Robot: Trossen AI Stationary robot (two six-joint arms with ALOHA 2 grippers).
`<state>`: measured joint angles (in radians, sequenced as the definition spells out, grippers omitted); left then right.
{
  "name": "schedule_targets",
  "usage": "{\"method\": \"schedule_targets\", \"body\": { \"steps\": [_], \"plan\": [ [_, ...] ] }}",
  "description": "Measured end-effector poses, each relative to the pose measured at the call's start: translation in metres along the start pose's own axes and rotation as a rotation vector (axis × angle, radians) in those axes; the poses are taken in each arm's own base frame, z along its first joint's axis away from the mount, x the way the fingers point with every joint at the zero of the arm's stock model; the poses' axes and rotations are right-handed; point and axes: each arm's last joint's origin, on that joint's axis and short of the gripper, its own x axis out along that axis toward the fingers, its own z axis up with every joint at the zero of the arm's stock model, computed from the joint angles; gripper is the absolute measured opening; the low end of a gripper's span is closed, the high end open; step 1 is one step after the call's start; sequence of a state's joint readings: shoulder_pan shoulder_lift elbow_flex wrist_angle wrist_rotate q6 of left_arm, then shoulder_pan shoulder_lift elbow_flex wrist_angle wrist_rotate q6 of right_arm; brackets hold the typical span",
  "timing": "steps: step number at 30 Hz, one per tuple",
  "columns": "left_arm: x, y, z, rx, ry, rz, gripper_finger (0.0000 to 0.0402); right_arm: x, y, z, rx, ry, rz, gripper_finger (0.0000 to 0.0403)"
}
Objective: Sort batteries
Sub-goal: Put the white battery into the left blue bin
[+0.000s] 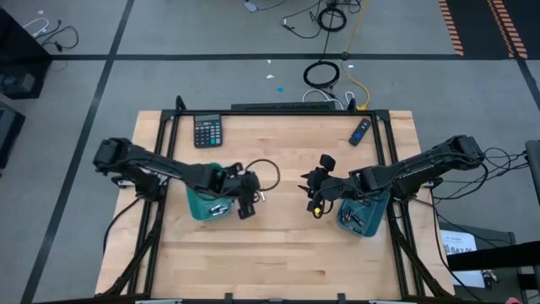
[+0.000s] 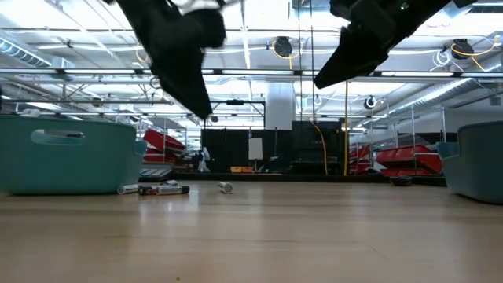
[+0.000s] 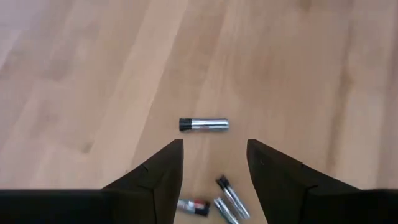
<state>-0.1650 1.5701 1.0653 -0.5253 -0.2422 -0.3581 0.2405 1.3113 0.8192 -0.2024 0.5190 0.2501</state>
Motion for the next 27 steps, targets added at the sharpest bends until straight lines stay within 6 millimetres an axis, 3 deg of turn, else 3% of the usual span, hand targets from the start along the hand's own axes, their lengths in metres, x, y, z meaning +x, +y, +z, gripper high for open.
{"method": "schedule_targets", "body": {
  "steps": [7,15,22,27],
  "plan": [
    [0.043,0.011,0.004,0.11,0.054,-0.083,0.0186,-0.003,0.006,-0.001,-0.007,-0.008,0.019,0.0145],
    [0.052,0.025,0.006,0.459,0.066,-0.072,0.0186,-0.003,0.005,-0.001,-0.012,-0.007,0.017,0.0145],
    [0.071,0.041,0.002,0.491,0.129,-0.093,0.0186,-0.003,0.005,-0.001,-0.014,-0.007,0.017,0.0145],
    [0.086,0.038,0.002,0.605,0.133,-0.088,0.0186,-0.003,0.005,-0.001,-0.014,-0.006,0.016,0.0145]
  ]
}}
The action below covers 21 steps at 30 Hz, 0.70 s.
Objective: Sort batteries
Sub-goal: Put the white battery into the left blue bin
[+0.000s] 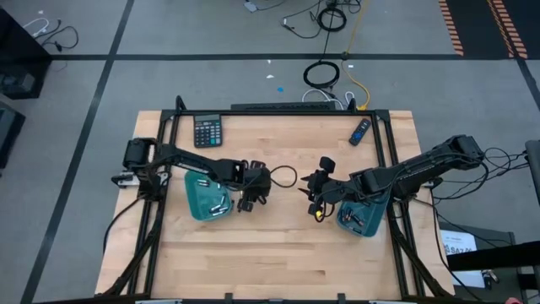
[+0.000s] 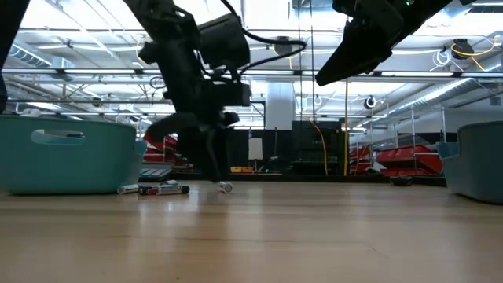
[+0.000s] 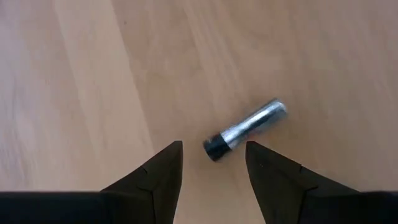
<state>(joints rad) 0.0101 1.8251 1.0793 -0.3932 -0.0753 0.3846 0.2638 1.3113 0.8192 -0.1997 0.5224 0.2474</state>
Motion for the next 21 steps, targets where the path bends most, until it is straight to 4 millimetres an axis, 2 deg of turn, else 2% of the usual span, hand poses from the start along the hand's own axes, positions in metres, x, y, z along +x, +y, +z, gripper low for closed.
{"method": "schedule_targets", "body": {
  "steps": [5,12,17,21],
  "plan": [
    [0.012,-0.003,0.013,0.138,0.013,-0.001,0.0173,0.0,0.0,0.0,0.0,0.0,0.0,0.0145],
    [0.036,-0.015,0.019,0.252,0.119,-0.052,0.011,0.0,0.0,-0.001,-0.006,0.01,-0.001,0.0145],
    [0.037,-0.016,0.029,0.182,0.162,-0.054,0.0055,0.0,0.0,-0.002,-0.007,0.021,0.0,0.0145],
    [0.026,-0.012,0.035,0.074,0.14,-0.02,0.0031,0.002,-0.001,-0.009,0.015,0.026,-0.002,0.0145]
  ]
}}
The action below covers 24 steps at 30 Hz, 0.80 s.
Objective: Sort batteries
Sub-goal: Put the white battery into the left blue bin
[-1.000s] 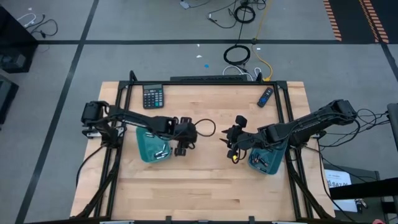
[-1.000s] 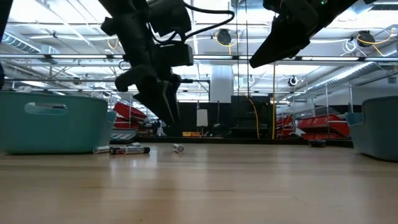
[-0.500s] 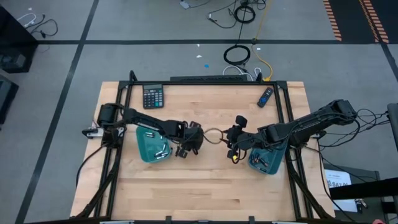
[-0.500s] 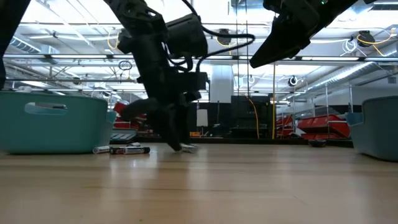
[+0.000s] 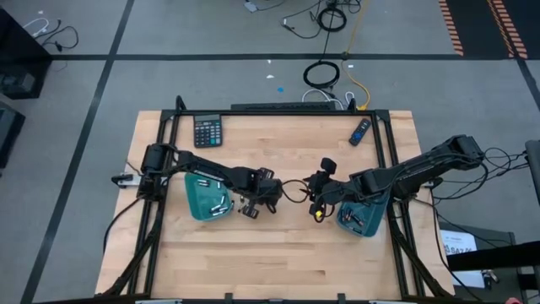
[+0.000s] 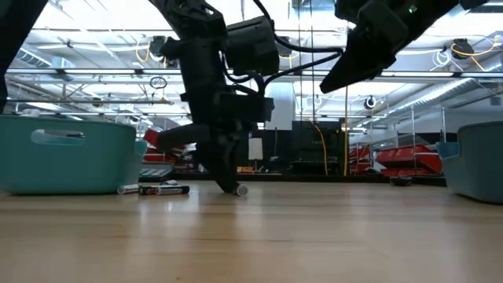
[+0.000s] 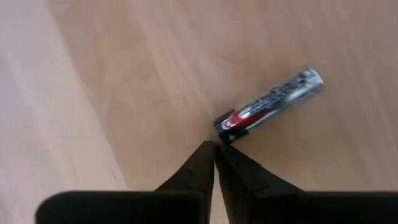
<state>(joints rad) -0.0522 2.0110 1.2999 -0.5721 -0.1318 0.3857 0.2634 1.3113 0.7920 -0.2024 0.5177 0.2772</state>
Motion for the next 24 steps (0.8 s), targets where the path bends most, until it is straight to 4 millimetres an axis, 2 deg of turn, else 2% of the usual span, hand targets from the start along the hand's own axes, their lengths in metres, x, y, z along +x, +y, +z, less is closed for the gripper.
{"method": "schedule_targets", "body": {
  "steps": [3,6,10,14,18,24],
  "plan": [
    [-0.011,0.003,-0.001,-0.055,0.025,0.048,0.0046,0.002,-0.001,-0.007,0.017,0.016,-0.005,0.0145],
    [-0.023,0.001,-0.005,-0.125,0.065,0.062,0.008,0.003,-0.001,-0.012,0.028,0.031,-0.009,0.0145],
    [-0.027,-0.006,-0.011,-0.371,0.106,-0.111,0.0112,0.003,-0.001,-0.011,0.046,0.028,0.009,0.0145],
    [-0.028,-0.012,-0.002,-0.618,0.038,-0.294,0.0116,0.003,0.0,-0.009,0.052,0.008,0.02,0.0145],
    [-0.029,-0.011,0.01,-0.829,-0.047,-0.312,0.0116,0.003,0.002,-0.006,0.039,-0.024,0.043,0.0145],
    [-0.026,0.0,0.009,-1.059,-0.055,-0.297,0.0116,0.003,0.004,-0.006,0.031,-0.015,0.09,0.0145]
  ]
}}
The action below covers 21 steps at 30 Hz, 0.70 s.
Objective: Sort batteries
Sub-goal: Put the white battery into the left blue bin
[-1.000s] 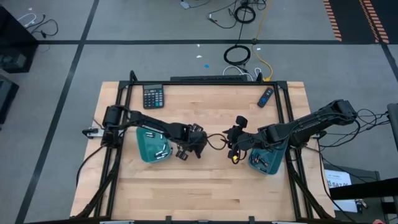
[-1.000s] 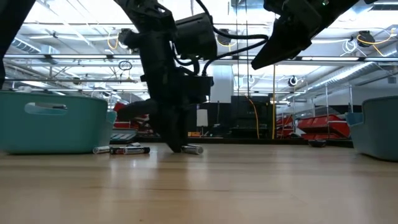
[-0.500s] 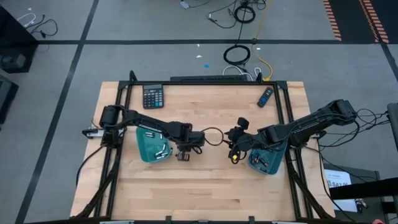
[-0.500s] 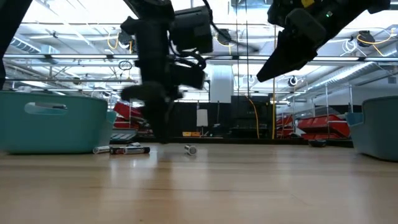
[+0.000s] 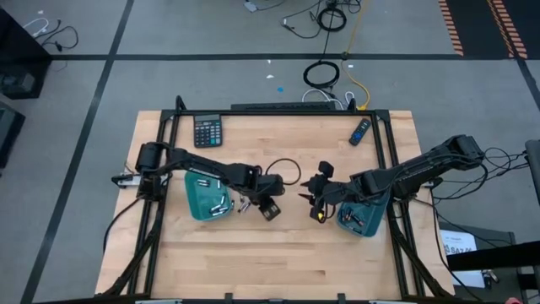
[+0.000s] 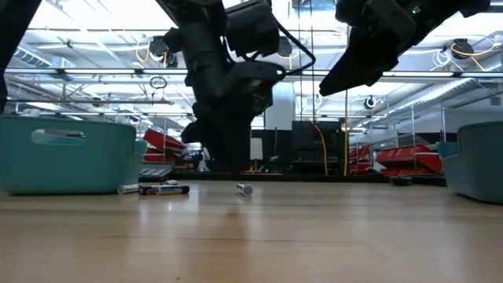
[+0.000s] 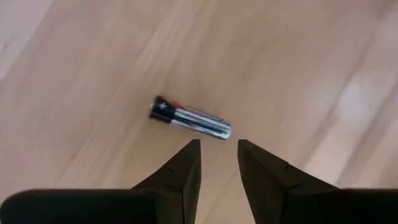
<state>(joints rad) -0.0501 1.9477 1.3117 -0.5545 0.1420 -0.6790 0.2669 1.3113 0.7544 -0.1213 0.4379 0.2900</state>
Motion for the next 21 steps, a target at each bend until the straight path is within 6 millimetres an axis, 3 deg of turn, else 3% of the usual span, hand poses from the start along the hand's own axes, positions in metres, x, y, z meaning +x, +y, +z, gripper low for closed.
{"method": "schedule_targets", "body": {
  "steps": [15,21],
  "plan": [
    [0.01,0.004,0.0,-0.276,-0.033,0.064,0.0116,-0.013,0.026,-0.01,-0.112,0.017,0.113,0.0145],
    [0.011,-0.002,-0.008,-0.228,0.021,0.066,0.0116,-0.023,0.041,-0.027,-0.17,0.068,0.153,0.0145]
  ]
}}
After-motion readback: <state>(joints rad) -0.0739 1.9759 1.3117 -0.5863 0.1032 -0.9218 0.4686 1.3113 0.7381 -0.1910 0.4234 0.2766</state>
